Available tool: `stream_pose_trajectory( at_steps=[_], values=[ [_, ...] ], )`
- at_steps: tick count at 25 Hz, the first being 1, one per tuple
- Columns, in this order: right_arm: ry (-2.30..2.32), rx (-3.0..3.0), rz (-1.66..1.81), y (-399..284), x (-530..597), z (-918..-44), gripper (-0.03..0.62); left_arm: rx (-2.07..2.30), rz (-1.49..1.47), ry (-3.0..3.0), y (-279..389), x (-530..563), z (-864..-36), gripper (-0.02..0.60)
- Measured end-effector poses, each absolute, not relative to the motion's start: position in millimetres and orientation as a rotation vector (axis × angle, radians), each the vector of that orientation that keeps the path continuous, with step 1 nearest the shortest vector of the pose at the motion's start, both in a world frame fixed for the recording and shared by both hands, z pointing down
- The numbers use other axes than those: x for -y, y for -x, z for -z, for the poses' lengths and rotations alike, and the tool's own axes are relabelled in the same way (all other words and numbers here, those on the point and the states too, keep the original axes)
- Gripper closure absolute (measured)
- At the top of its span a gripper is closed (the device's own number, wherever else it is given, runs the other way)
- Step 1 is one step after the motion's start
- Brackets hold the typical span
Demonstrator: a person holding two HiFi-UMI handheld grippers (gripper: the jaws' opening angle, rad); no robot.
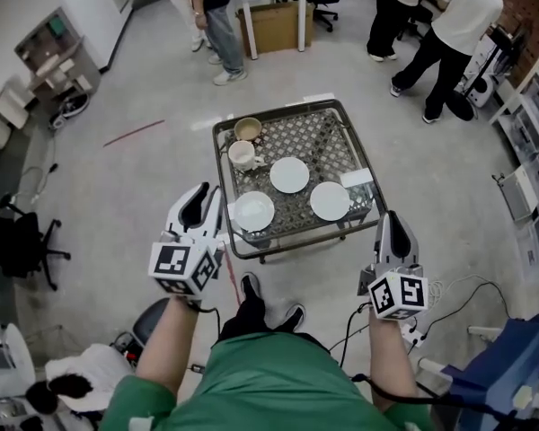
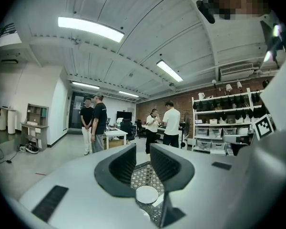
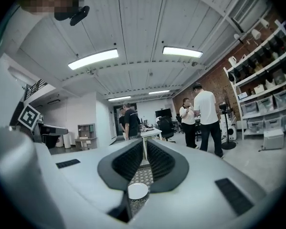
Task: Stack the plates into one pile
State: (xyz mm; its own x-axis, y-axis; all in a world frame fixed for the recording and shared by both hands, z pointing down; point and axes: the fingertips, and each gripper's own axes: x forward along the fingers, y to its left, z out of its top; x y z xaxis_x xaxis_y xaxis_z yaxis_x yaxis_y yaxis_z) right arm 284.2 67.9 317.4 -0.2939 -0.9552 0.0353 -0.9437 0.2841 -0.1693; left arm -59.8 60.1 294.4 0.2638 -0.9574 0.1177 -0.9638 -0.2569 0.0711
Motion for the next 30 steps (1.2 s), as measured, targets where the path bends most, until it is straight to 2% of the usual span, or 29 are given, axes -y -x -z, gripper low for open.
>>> stream_pose_trajectory(
  at_steps=[3, 8, 20, 30],
  values=[
    [1.851, -2.456, 0.202, -274.5, -50.4, -320.1, 0.525, 1.821, -0.084, -2.409, 67.6, -37.6, -302.7, 0.477],
    [1.926, -2.443, 0.215, -255.6, -25.0, -331.7, 0.468, 1.772, -0.067, -2.401, 92.2, 2.0, -323.2, 0.413],
    [2.139, -2.384, 0.101, -217.3, 64.3, -312.2, 0.448, 1.602, 0.001, -2.511, 132.7, 132.6, -316.8, 0.402],
    [2.225, -2.322, 0.536, -246.7, 85.0, -424.0, 0.448, 1.492, -0.174, -2.448, 124.6, 159.4, -396.3, 0.402]
  ],
)
